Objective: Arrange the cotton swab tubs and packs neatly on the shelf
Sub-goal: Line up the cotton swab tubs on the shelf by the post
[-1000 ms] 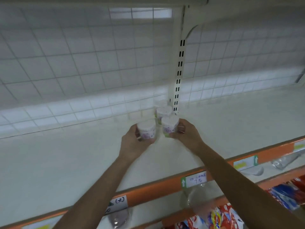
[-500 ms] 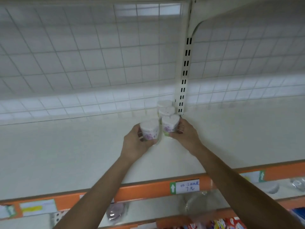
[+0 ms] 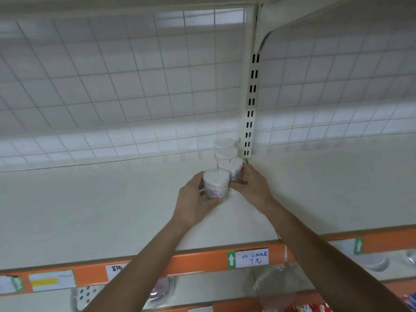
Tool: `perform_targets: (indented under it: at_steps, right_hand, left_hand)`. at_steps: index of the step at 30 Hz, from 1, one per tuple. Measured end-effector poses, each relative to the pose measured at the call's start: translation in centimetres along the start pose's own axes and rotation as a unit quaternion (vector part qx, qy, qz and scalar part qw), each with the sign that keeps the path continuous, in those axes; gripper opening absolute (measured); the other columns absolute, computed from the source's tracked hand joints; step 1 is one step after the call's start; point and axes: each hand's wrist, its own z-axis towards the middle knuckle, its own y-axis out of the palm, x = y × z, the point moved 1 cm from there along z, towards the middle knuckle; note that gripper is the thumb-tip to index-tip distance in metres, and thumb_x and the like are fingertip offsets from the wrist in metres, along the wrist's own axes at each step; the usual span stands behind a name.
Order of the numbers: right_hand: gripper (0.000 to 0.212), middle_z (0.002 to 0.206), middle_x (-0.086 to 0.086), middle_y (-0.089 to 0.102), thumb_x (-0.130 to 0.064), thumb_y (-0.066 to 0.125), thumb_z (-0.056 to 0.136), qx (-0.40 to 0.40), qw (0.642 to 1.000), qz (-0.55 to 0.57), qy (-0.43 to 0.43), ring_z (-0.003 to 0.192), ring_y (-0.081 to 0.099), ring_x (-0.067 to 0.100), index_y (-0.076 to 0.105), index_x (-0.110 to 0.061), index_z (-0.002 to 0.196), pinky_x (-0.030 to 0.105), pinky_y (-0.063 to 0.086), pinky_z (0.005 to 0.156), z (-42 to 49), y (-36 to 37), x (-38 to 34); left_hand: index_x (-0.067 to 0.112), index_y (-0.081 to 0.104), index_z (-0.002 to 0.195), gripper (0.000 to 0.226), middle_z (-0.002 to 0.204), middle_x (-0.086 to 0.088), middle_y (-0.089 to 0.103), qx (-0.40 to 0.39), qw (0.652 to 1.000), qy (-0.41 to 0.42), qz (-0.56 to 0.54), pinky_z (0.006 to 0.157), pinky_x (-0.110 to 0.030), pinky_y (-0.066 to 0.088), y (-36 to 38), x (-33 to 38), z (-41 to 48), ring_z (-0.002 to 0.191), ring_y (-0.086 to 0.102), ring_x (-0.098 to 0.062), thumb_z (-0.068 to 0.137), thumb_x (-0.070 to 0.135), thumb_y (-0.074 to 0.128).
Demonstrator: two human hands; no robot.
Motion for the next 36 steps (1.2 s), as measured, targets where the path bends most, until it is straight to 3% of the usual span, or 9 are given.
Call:
perform_targets:
  at_steps: [3, 7, 10, 16, 21, 23, 26, 30, 36]
  right_hand:
    - [0.058, 0.115, -0.005, 0.064, -0.013, 0.078, 0.073, -0.004, 1.0, -0.011, 0.014, 0.107, 0.061, 0.015, 0.053, -0.02, 0.125, 0.031, 0.047, 0.096, 0.1, -0.3, 0.2]
    - [0.081, 0.134, 0.001, 0.05, -0.018, 0.078, 0.074, -0.018, 0.998, -0.008, 0.063, 0.122, 0.05, 0.02, 0.035, -0.015, 0.142, 0.031, 0.04, 0.103, 0.0, -1.6, 0.5]
    - [0.072, 0.135, 0.006, 0.051, -0.013, 0.076, 0.076, -0.022, 0.998, -0.022, 0.055, 0.12, 0.051, 0.018, 0.04, -0.014, 0.138, 0.028, 0.041, 0.101, -0.2, -2.2, 0.6]
    - [0.056, 0.126, 0.005, 0.058, -0.007, 0.068, 0.08, -0.017, 0.997, -0.059, 0.038, 0.114, 0.056, 0.016, 0.048, -0.012, 0.132, 0.021, 0.041, 0.09, -0.3, -2.8, 0.5]
    - [0.049, 0.118, 0.005, 0.063, -0.005, 0.068, 0.08, -0.017, 0.998, -0.051, 0.036, 0.106, 0.061, 0.018, 0.053, -0.012, 0.126, 0.027, 0.045, 0.093, -0.3, -3.0, 0.8]
    - [0.048, 0.117, 0.005, 0.064, -0.003, 0.066, 0.08, -0.017, 0.998, -0.055, 0.033, 0.106, 0.062, 0.019, 0.054, -0.012, 0.126, 0.026, 0.046, 0.092, -0.3, -3.0, 0.9]
    - [0.047, 0.116, 0.006, 0.064, 0.001, 0.062, 0.081, -0.014, 0.998, -0.048, 0.025, 0.106, 0.062, 0.019, 0.054, -0.012, 0.126, 0.025, 0.046, 0.092, -0.3, -3.1, 0.6]
    - [0.045, 0.119, 0.002, 0.063, 0.0, 0.057, 0.086, -0.002, 0.999, -0.05, -0.008, 0.107, 0.061, 0.016, 0.054, -0.017, 0.128, 0.03, 0.045, 0.099, -0.1, -3.4, -0.2]
    - [0.034, 0.123, -0.007, 0.061, -0.009, 0.049, 0.094, 0.02, 0.994, -0.09, -0.065, 0.11, 0.057, 0.009, 0.06, -0.02, 0.123, 0.018, 0.038, 0.095, -0.4, -3.5, -1.9]
  left_hand:
    - [0.026, 0.053, 0.118, 0.061, 0.099, 0.026, 0.057, -0.005, 1.0, 0.001, -0.005, 0.075, 0.001, 0.041, 0.4, 0.1, 0.0, 0.091, 0.055, 0.013, 0.068, 0.014, 0.084]
    - [0.019, 0.053, 0.124, 0.064, 0.104, 0.021, 0.057, -0.014, 1.0, 0.006, -0.003, 0.077, 0.002, 0.04, 0.9, 0.0, 0.0, 0.093, 0.055, 0.01, 0.068, 0.012, 0.083]
    - [0.018, 0.053, 0.127, 0.065, 0.108, 0.017, 0.056, -0.023, 0.999, 0.023, 0.014, 0.077, 0.003, 0.038, 1.7, 0.2, -0.1, 0.098, 0.056, 0.0, 0.069, 0.014, 0.083]
    - [0.016, 0.051, 0.131, 0.073, 0.111, 0.001, 0.052, -0.002, 0.997, 0.045, 0.068, 0.075, 0.006, 0.034, 3.3, 0.3, 0.1, 0.098, 0.049, -0.005, 0.066, 0.02, 0.084]
    - [0.016, 0.051, 0.13, 0.072, 0.109, 0.0, 0.052, 0.012, 0.996, 0.038, 0.075, 0.076, 0.005, 0.035, 3.8, 0.1, 0.4, 0.097, 0.05, -0.006, 0.066, 0.02, 0.083]
    - [0.015, 0.051, 0.13, 0.073, 0.111, -0.002, 0.054, 0.018, 0.996, 0.039, 0.083, 0.082, -0.003, 0.041, 4.0, 0.0, 0.5, 0.102, 0.053, -0.011, 0.065, 0.022, 0.083]
    - [0.016, 0.049, 0.133, 0.076, 0.115, -0.004, 0.055, 0.02, 0.993, 0.049, 0.103, 0.09, -0.028, 0.048, 4.1, -0.1, 0.6, 0.108, 0.053, -0.017, 0.066, 0.026, 0.083]
    - [0.018, 0.045, 0.137, 0.079, 0.116, -0.004, 0.053, 0.018, 0.992, 0.046, 0.116, 0.091, -0.031, 0.047, 4.2, 0.0, 0.8, 0.106, 0.054, -0.018, 0.068, 0.03, 0.081]
    - [0.02, 0.042, 0.138, 0.081, 0.115, -0.003, 0.052, 0.019, 0.991, 0.042, 0.122, 0.088, -0.032, 0.049, 4.3, 0.0, 0.9, 0.103, 0.056, -0.019, 0.068, 0.033, 0.081]
